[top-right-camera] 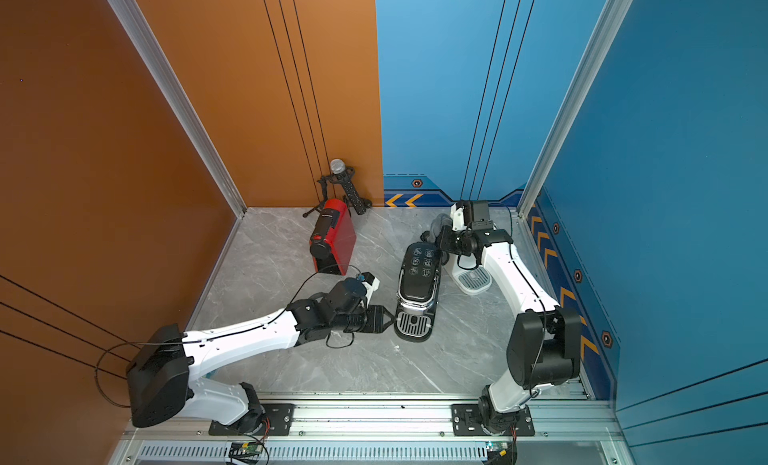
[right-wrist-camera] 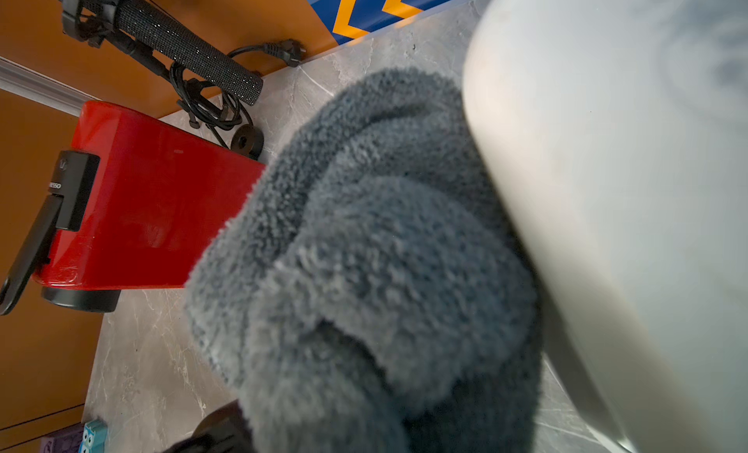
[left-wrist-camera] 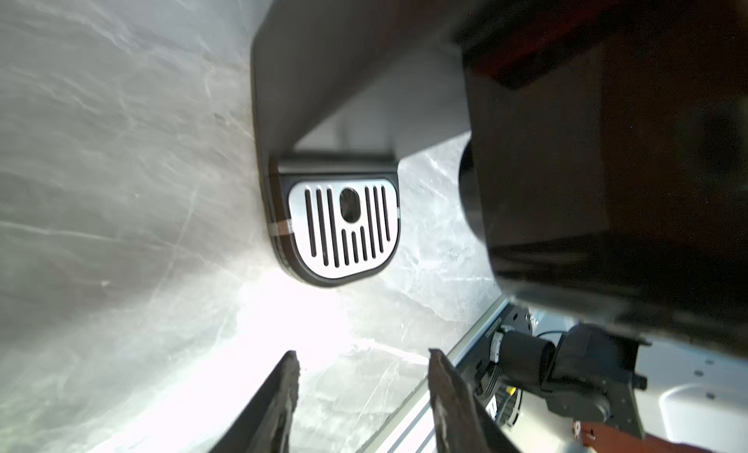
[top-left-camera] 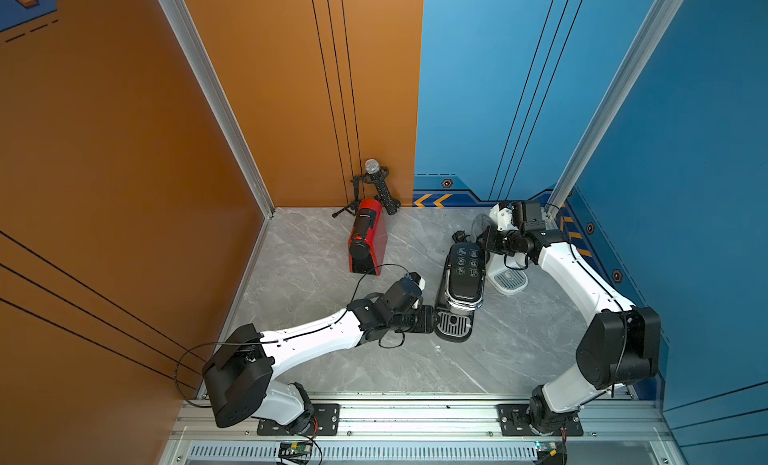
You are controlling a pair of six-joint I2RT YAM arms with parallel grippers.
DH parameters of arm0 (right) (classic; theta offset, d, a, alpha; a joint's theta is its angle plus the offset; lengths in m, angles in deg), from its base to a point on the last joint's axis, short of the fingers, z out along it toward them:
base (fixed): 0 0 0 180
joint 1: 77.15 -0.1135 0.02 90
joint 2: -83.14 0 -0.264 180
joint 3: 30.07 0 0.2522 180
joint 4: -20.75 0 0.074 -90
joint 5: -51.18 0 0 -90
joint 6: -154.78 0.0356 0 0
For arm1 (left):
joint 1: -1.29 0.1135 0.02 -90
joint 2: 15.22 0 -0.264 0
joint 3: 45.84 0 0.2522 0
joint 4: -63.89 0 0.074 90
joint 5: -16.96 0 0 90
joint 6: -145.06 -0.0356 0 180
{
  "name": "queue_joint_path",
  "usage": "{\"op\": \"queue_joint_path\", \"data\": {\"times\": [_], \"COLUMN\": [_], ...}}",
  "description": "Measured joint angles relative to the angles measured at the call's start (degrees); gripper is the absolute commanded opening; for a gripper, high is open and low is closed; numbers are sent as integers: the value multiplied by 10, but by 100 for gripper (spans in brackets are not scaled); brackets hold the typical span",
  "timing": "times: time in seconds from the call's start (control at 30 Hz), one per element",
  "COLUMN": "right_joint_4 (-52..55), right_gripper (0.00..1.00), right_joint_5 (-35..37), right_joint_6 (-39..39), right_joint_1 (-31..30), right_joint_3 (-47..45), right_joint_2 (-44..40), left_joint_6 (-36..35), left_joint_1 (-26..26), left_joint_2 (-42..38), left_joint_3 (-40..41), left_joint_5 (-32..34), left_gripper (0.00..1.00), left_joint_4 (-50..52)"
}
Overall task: Wipe the surface of a coffee machine
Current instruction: Wipe the dirt from the surface of the coffee machine, then adjust the coffee machine at the center of the board.
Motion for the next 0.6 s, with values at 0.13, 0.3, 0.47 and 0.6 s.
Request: {"op": "queue_joint_path", "data": {"times": [0.13,0.3,0.47,0.6], "right_joint_4": [-5,-9,-9,-9], "right_gripper": [13,13,13,13], "right_joint_5": [0,0,-1,-2], "right_joint_6": [0,0,0,0], "right_joint_1": [-5,-6,-6,-6], "right_joint_3": [7,7,7,7], "right_joint_2": [4,5,5,5], "left_joint_6": [-9,-40,-88,-129], "left_joint_1": [-58,-139,-223,-242], "left_joint_2": [35,123,189,259], "left_joint_3": [1,-33,-83,-167], "left_joint_5": [21,114,257,329], "left_gripper": [53,58,65,74], "left_joint_4": [6,8,11,16]}}
